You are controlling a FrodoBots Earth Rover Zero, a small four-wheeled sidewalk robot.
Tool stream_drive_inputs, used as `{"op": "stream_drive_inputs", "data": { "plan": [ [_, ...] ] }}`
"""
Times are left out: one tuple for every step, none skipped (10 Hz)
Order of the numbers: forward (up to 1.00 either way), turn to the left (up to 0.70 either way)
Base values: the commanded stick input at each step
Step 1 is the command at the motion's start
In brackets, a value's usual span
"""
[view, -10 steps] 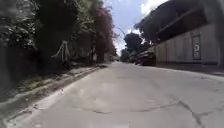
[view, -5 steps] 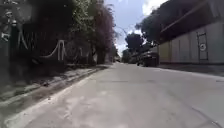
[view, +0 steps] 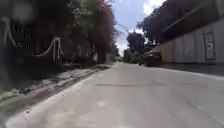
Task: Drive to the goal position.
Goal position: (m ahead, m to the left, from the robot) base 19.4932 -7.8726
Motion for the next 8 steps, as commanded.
{"op": "stream_drive_inputs", "data": {
  "plan": [
    [1.00, 0.00],
    [1.00, 0.00],
    [1.00, -0.01],
    [1.00, -0.06],
    [1.00, -0.10],
    [1.00, -0.16],
    [1.00, -0.16],
    [1.00, -0.19]
  ]
}}
